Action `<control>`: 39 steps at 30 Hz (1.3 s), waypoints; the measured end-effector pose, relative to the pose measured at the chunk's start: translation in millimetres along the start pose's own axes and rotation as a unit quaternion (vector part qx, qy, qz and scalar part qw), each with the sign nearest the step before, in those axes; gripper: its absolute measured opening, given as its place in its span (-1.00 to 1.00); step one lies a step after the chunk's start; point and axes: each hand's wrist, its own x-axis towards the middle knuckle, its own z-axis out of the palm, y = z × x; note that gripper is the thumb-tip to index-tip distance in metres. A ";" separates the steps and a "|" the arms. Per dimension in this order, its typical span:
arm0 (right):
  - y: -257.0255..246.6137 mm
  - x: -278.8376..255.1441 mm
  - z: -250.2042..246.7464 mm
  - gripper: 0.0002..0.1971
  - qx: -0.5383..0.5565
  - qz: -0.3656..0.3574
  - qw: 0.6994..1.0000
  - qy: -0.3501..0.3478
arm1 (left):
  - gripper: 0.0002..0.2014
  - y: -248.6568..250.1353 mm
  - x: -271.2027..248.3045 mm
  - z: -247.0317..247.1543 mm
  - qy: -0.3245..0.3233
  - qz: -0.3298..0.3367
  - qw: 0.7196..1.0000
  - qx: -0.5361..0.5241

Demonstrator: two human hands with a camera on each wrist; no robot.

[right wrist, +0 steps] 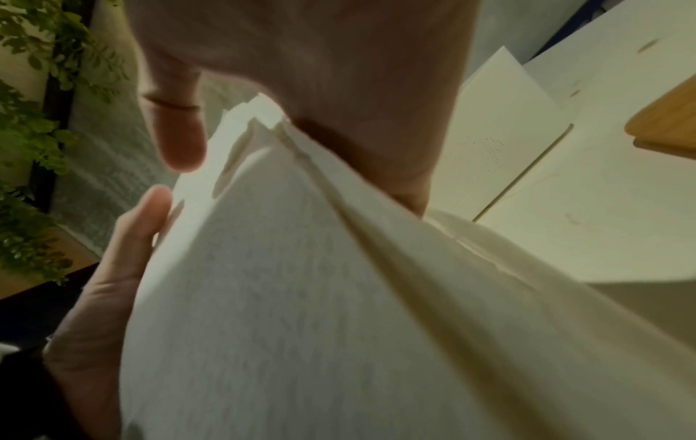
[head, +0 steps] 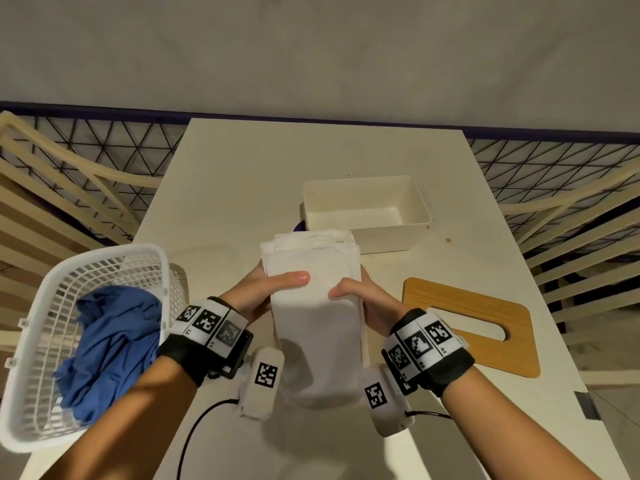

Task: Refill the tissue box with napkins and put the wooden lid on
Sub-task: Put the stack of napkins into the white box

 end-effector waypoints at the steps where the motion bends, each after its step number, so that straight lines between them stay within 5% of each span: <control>1: -0.8 -0.5 -0.6 0.03 0.004 0.005 1.000 -0.003 | -0.12 4.2 -0.1 0.1 -0.011 0.006 1.000 0.016; 6: -1.0 -3.2 -3.6 0.03 -0.028 0.018 0.999 -0.014 | -0.60 37.7 -0.7 -0.8 -0.064 -0.032 0.987 0.141; 11: -4.3 -9.7 0.8 -0.02 -0.063 0.005 0.998 -0.017 | -0.75 69.8 9.8 7.4 -0.115 -0.099 0.945 0.289; 17: -6.7 -15.9 4.8 -0.02 -0.091 0.010 0.995 -0.027 | -0.45 74.9 11.5 28.7 -0.147 -0.137 0.888 0.414; 20: -4.5 -19.8 2.3 -0.01 -0.079 0.007 0.996 -0.031 | -0.49 74.2 9.1 32.2 -0.118 -0.124 0.877 0.449; 28: -19.4 -46.8 -34.8 0.00 0.191 -0.016 0.979 -0.075 | -0.55 125.3 -25.4 24.5 -0.060 -0.039 0.916 0.394; 30: -30.9 -52.3 -48.1 0.04 0.171 -0.012 0.981 -0.089 | -0.43 147.5 -32.6 17.7 -0.027 0.003 0.941 0.338; 34: -60.9 -60.7 -63.0 -0.22 0.300 -0.083 0.945 -0.095 | -0.08 167.7 -28.4 2.0 0.072 0.091 0.975 0.191; 39: -105.2 -59.9 -79.6 -0.09 0.325 -0.141 0.933 -0.057 | -0.63 148.3 3.3 11.2 0.128 0.063 0.989 0.030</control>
